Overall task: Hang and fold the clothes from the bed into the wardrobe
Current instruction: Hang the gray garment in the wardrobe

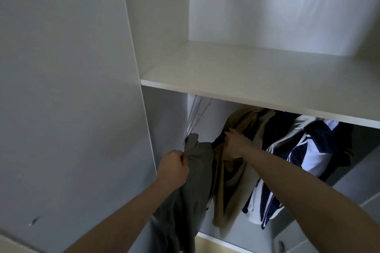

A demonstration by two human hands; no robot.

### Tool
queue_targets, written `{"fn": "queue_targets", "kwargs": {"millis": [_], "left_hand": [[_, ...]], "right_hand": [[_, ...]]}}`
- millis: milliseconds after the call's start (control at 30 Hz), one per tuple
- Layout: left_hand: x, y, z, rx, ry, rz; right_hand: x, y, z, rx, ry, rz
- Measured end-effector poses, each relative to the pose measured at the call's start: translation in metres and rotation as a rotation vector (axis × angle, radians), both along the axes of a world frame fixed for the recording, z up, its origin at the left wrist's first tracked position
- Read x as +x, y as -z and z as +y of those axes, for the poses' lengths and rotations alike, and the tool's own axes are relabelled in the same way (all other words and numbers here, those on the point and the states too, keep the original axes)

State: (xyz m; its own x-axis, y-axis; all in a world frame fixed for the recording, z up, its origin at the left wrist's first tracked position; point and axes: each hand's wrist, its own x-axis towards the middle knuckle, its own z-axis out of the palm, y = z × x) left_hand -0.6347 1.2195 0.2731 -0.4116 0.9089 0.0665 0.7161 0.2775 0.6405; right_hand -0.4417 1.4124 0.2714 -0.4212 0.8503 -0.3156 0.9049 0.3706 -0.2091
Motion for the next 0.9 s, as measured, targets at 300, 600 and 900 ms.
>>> {"fn": "queue_targets", "kwargs": {"millis": [300,600,900], "left_hand": [[0.000,0.021,0.072,-0.012,0.032,-0.111],[-0.005,0.031,0.105,0.002,0.004,-0.129],[0.009,0.031,0.141,0.112,0.033,-0.134]], "right_hand": [[0.026,0.026,0.026,0.098,0.035,-0.100],[0.000,0.025,0.046,0.112,-0.070,-0.293],[-0.004,0.023,0.054,0.186,0.015,-0.483]]}}
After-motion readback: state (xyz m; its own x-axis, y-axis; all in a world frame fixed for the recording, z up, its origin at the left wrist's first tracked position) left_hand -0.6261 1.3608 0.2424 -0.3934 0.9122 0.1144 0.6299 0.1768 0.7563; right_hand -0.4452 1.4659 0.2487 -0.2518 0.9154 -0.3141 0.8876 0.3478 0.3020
